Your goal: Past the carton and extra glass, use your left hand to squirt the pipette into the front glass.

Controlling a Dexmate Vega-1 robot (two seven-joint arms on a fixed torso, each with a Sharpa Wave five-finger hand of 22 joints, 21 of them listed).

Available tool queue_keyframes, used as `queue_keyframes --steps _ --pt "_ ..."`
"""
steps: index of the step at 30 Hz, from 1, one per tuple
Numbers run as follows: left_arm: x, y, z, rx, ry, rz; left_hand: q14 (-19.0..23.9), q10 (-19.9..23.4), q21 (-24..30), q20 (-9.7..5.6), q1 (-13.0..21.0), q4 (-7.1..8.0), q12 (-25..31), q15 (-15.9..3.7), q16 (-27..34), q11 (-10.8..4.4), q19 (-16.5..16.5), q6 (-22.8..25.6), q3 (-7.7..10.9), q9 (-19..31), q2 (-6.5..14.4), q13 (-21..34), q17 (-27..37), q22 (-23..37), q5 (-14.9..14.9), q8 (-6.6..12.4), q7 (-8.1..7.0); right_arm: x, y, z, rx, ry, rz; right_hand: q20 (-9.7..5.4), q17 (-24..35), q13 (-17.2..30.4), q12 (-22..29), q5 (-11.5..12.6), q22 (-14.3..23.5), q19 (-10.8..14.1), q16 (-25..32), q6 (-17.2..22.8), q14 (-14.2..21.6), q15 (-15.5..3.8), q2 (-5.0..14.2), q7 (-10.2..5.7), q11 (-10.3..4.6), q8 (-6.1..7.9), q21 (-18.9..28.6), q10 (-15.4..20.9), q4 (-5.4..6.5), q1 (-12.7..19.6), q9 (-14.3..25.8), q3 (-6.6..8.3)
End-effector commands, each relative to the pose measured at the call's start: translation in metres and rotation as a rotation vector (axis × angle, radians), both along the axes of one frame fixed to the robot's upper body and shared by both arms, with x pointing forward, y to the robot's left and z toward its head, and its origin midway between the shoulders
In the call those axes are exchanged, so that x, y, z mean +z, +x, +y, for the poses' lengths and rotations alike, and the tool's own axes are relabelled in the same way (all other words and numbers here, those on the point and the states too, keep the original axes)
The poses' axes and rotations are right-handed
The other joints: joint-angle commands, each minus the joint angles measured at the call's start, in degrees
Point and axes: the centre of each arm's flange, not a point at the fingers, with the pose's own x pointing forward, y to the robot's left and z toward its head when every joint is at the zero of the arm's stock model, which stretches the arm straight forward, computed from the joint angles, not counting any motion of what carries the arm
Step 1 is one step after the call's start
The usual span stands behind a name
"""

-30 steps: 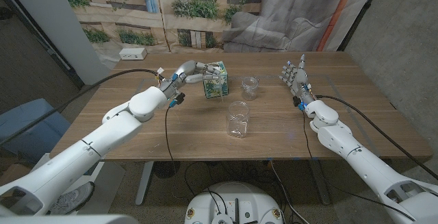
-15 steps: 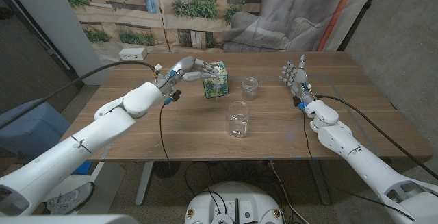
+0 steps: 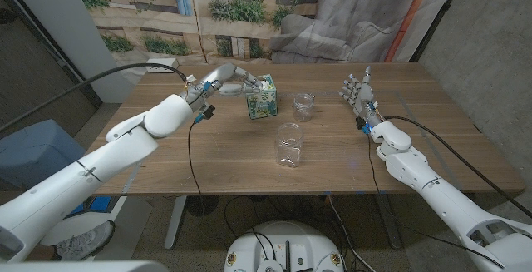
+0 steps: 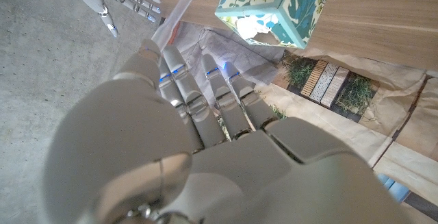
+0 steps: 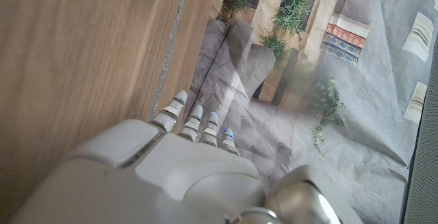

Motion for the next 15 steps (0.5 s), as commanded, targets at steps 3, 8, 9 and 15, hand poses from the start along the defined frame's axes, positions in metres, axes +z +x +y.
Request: queue_keyframes --steps 3,8,9,15 --pt "0.004 -0.008 0.005 0.066 0.105 -0.089 -0.3 -0.4 -0.1 -0.24 0.1 -0.13 0.2 -7.5 0.0 -0.1 0.1 0.4 0.59 0.2 0.3 0.1 0.0 0.1 0.2 0.18 0.21 0.0 0.0 0.0 0.0 0.0 0.0 0.06 0.2 0.2 0.1 0.3 0.3 0.3 0.4 0.1 -0.4 -4.73 3.34 -0.49 -0.04 0.38 0.3 -0.2 -0.05 0.0 0.1 -0.44" --pt "0.001 -0.009 0.014 0.1 0.12 -0.085 -0.3 -0.3 -0.2 -0.19 0.2 -0.26 0.3 -7.59 0.1 -0.1 0.0 0.5 0.87 0.2 0.6 0.1 0.0 0.1 0.2 0.23 0.23 0.0 0.0 0.0 0.0 0.0 0.0 0.07 0.2 0.2 0.2 0.3 0.3 0.3 0.3 0.0 -0.5 -4.73 3.33 -0.5 -0.07 0.37 0.3 0.0 -0.05 0.0 0.1 -0.45" --pt "0.001 -0.009 0.016 0.11 0.126 -0.085 -0.3 -0.3 -0.2 -0.17 0.2 -0.29 0.3 -7.59 0.1 -0.1 0.0 0.5 0.93 0.2 0.6 0.1 0.0 0.1 0.3 0.21 0.26 0.0 0.0 0.0 0.0 0.0 0.0 0.1 0.2 0.2 0.2 0.3 0.3 0.3 0.3 0.1 -0.5 -4.74 3.33 -0.49 -0.09 0.38 0.3 -0.1 -0.05 0.0 0.1 -0.45" --pt "0.001 -0.009 0.027 0.163 0.173 -0.104 -0.4 -0.1 -0.2 -0.15 0.4 -0.43 0.3 -7.51 0.1 -0.12 0.0 0.8 1.24 0.2 0.8 0.1 0.0 0.1 0.3 0.33 0.07 0.0 0.0 0.0 0.0 0.0 0.0 0.06 0.2 0.2 0.0 0.3 0.3 0.3 0.3 0.1 -0.5 -4.77 3.34 -0.5 -0.07 0.39 0.3 -0.4 -0.05 0.0 0.1 -0.45"
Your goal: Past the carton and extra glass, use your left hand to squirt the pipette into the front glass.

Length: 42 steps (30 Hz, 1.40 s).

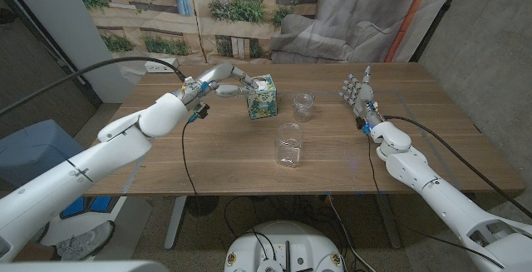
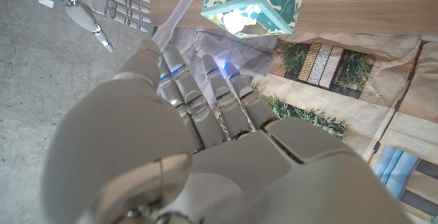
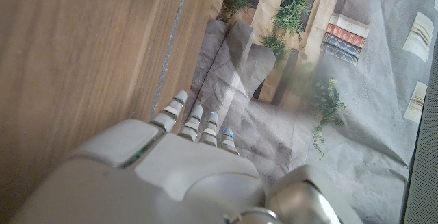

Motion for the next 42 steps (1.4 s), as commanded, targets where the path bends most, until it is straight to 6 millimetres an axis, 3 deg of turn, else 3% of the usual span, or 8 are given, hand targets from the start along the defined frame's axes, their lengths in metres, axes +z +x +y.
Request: queue_keyframes --steps 1,24,42 --pt "-0.001 -0.002 0.019 0.103 0.085 -0.046 -0.3 -0.1 -0.2 -0.14 0.1 -0.2 0.4 -7.49 0.1 -0.12 0.0 0.6 0.56 0.2 0.6 0.1 0.0 0.1 0.3 0.31 -0.03 0.0 0.0 0.0 0.0 0.0 0.0 0.08 0.2 0.2 0.0 0.3 0.3 0.3 0.3 0.1 -0.5 -4.75 3.34 -0.52 -0.03 0.38 0.3 -0.5 -0.05 0.0 0.1 -0.45" --pt "-0.018 0.012 0.044 0.248 0.166 -0.022 -0.7 -0.7 -0.2 -0.25 -0.3 -0.29 0.2 -7.25 0.1 -0.12 -0.2 -0.1 1.05 0.2 0.6 0.1 0.0 0.1 0.3 0.07 0.03 0.0 0.0 0.0 0.0 0.0 0.0 0.04 0.2 0.2 0.2 0.3 0.3 0.3 0.3 0.1 -0.5 -4.74 3.35 -0.54 -0.27 0.39 0.3 0.0 -0.04 0.0 0.1 -0.44" --pt "-0.043 0.038 0.06 0.346 0.221 0.043 -1.1 -1.3 -0.3 -0.3 -0.8 -0.17 0.1 -7.26 0.0 -0.1 -0.4 -0.6 1.33 0.3 0.7 0.1 0.0 0.1 0.3 -0.04 -0.27 0.0 0.0 0.0 0.0 0.0 0.0 0.07 0.2 0.2 0.1 0.3 0.3 0.3 0.3 0.1 -0.4 -4.77 3.34 -0.53 -0.03 0.38 0.3 -0.2 -0.05 0.0 0.1 -0.45"
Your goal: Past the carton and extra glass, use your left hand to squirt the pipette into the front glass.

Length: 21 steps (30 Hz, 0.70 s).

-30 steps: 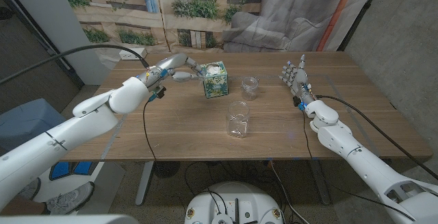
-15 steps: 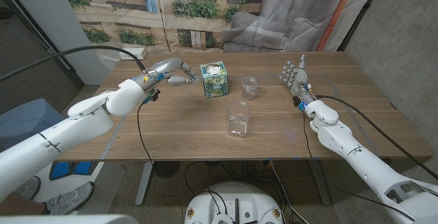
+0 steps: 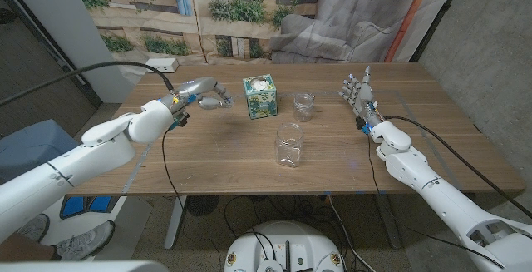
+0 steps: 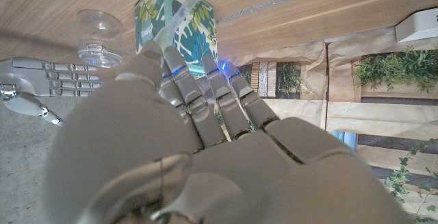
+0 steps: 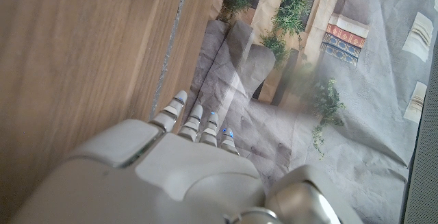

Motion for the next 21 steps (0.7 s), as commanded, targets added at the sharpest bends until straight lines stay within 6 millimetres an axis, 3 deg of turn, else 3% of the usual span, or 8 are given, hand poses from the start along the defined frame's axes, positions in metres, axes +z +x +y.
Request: queue_keyframes --steps 1,21 --pt "-0.016 0.015 0.011 0.071 0.03 0.035 -0.4 -0.2 -0.1 -0.34 -0.4 0.08 0.1 -7.36 0.0 0.03 -0.4 -0.2 0.64 0.3 0.1 0.1 0.0 0.1 0.3 0.0 0.03 0.0 0.0 -0.001 -0.001 0.0 0.0 0.06 0.2 0.2 0.1 0.3 0.3 0.3 0.4 0.0 -0.4 -4.77 3.33 -0.53 -0.12 0.37 0.3 -0.1 -0.05 0.0 0.1 -0.45" --pt "-0.034 0.033 0.024 0.131 0.062 0.052 -0.4 -0.5 -0.1 -0.42 -0.7 0.01 0.1 -7.47 0.1 0.0 -0.4 -0.3 0.99 0.3 0.2 0.2 0.0 0.1 0.3 0.07 -0.09 0.0 0.0 0.0 -0.001 0.0 0.0 0.03 0.2 0.2 0.2 0.3 0.3 0.3 0.3 0.1 -0.5 -4.78 3.33 -0.51 -0.08 0.39 0.3 0.0 -0.05 0.0 0.1 -0.45"
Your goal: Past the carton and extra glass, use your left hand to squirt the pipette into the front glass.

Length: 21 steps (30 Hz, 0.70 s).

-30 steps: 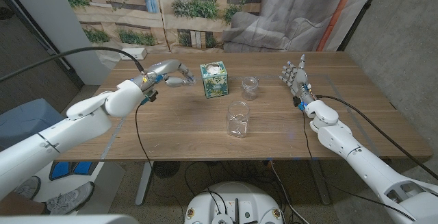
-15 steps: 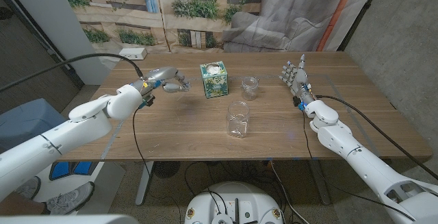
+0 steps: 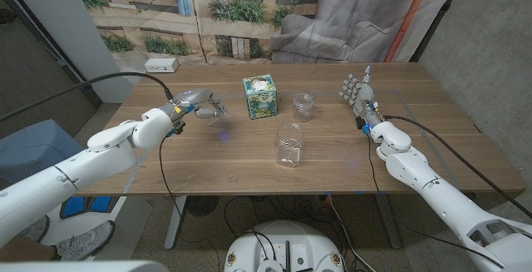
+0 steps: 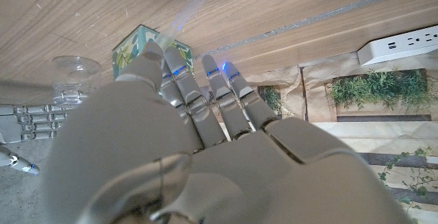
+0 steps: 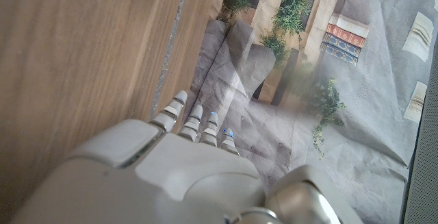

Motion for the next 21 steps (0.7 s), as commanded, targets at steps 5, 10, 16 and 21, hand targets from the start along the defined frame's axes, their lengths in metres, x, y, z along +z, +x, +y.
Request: queue_keyframes --steps 5,10,16,21 --pt "-0.011 0.012 0.006 0.019 0.029 0.003 -0.3 -0.2 -0.1 -0.49 -0.7 0.01 0.2 -7.34 0.1 -0.21 -0.4 -0.3 0.59 0.3 0.0 0.2 0.0 0.1 0.3 0.09 -0.13 0.0 0.0 0.0 0.0 0.0 0.0 0.04 0.2 0.2 0.2 0.3 0.3 0.3 0.3 0.1 -0.5 -4.78 3.33 -0.52 -0.15 0.41 0.3 0.0 -0.04 0.0 0.1 -0.45" --pt "-0.014 0.016 0.005 0.018 0.052 -0.001 -0.4 -0.3 -0.1 -0.51 -0.8 0.01 0.2 -7.35 0.1 -0.21 -0.4 -0.5 0.69 0.3 0.0 0.2 0.0 0.1 0.3 0.05 -0.29 0.0 0.0 0.0 0.0 0.0 0.0 0.05 0.2 0.2 0.3 0.3 0.3 0.3 0.3 0.1 -0.5 -4.73 3.33 -0.46 -0.21 0.38 0.3 0.1 -0.05 0.0 0.1 -0.45" --pt "-0.018 0.023 0.003 0.004 0.064 0.011 -0.4 -0.4 -0.1 -0.56 -0.9 -0.01 0.2 -7.39 0.1 -0.22 -0.4 -0.4 0.79 0.3 0.0 0.2 0.0 0.1 0.3 0.11 -0.38 0.0 0.0 0.0 0.0 0.0 0.0 0.07 0.2 0.2 0.2 0.3 0.3 0.3 0.3 0.1 -0.5 -4.73 3.32 -0.47 -0.13 0.38 0.3 -0.1 -0.05 0.0 0.1 -0.46" --pt "-0.022 0.029 0.001 0.007 0.071 0.025 -0.5 -0.5 -0.1 -0.6 -1.0 -0.01 0.2 -7.4 0.1 -0.22 -0.4 -0.4 0.85 0.3 0.0 0.2 0.0 0.1 0.2 0.14 -0.43 0.0 0.0 0.0 0.0 0.0 0.0 0.05 0.2 0.2 0.2 0.3 0.3 0.3 0.3 0.0 -0.5 -4.74 3.33 -0.51 -0.11 0.37 0.3 0.0 -0.04 0.0 0.1 -0.45"
